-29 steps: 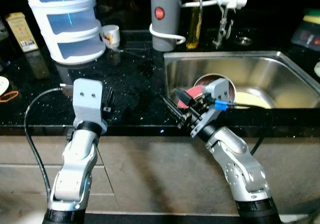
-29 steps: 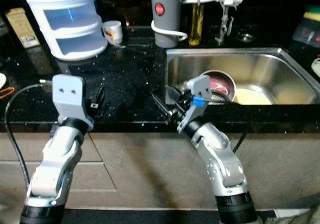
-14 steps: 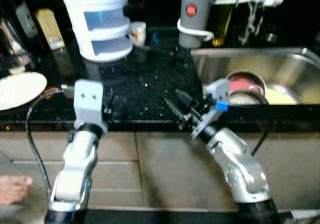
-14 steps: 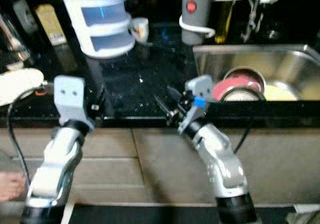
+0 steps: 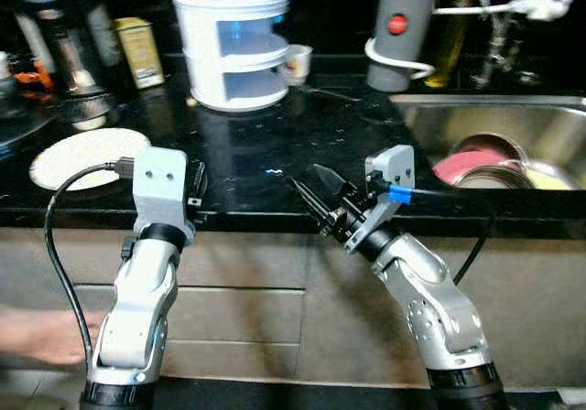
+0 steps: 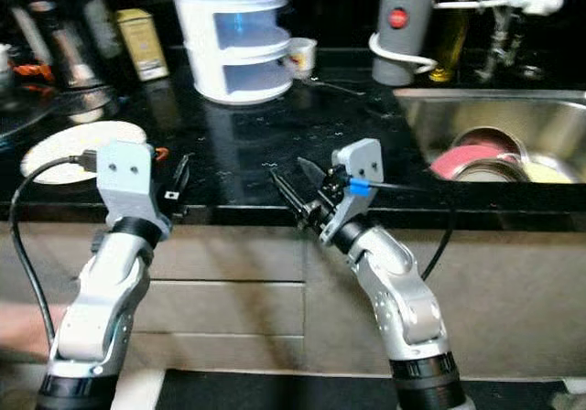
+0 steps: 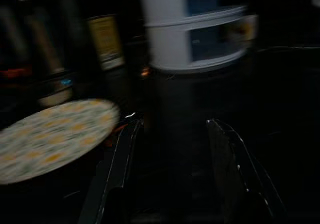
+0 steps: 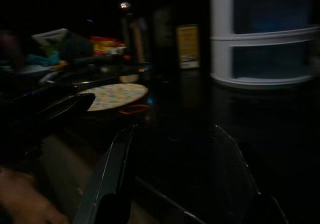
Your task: Kitchen organization
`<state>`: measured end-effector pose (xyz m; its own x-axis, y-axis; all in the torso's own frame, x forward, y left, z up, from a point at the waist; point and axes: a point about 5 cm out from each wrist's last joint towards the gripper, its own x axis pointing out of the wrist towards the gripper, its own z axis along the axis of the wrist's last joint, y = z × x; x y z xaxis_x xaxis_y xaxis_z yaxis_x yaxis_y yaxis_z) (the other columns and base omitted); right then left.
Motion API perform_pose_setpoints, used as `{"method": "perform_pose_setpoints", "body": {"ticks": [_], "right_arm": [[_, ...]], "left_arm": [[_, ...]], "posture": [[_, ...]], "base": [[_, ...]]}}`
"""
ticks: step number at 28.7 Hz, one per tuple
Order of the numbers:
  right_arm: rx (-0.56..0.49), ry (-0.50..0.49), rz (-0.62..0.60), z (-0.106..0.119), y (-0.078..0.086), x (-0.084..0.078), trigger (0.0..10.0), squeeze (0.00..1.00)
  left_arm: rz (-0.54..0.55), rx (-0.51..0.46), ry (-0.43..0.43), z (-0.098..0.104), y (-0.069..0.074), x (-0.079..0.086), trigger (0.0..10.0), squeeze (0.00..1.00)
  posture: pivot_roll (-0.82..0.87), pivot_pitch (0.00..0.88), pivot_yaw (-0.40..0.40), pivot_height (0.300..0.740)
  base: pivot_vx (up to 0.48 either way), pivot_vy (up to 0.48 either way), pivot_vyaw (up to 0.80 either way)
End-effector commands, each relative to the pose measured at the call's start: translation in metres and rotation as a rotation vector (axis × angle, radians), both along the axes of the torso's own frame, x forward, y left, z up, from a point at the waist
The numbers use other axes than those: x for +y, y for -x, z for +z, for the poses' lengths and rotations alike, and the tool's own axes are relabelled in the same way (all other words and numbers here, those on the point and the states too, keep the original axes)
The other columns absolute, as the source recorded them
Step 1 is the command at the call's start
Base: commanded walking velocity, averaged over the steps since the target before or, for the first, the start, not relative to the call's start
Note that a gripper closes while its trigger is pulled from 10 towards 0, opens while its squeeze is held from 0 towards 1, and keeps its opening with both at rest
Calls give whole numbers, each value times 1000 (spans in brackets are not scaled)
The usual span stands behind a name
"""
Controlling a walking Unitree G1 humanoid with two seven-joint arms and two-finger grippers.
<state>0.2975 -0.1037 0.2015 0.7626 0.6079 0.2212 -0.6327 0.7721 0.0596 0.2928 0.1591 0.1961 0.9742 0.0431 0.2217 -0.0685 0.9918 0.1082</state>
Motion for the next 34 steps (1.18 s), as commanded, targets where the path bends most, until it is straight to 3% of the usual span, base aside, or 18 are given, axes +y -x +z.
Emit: {"method": "perform_pose_setpoints", "body": {"ticks": [1, 12, 18, 27, 34], "right_arm": [[-2, 14, -1, 1, 0, 1, 10000, 0], [-2, 16, 1, 1, 0, 1, 10000, 0], [-1, 16, 3, 1, 0, 2, 10000, 0], [-3, 14, 4, 2, 0, 1, 10000, 0], [-5, 11, -4, 3, -1, -2, 10000, 0]], "left_arm": [[10, 5, -1, -2, 0, 2, 10000, 0], [-19, 3, -5, -1, 2, 0, 10000, 0], [-8, 4, -2, -1, 2, 2, 10000, 0], [152, 19, -37, 0, -2, 37, 10000, 0], [202, 29, -34, -1, -3, 53, 10000, 0]], "posture": [[-93, 0, 8, 740], [-92, 0, 7, 740], [-90, 0, 8, 740], [-88, 0, 7, 740], [-86, 0, 5, 740]], "base": [[0, 0, 0], [0, 0, 0], [0, -450, 0], [0, -33, 0], [0, 0, 0]]}}
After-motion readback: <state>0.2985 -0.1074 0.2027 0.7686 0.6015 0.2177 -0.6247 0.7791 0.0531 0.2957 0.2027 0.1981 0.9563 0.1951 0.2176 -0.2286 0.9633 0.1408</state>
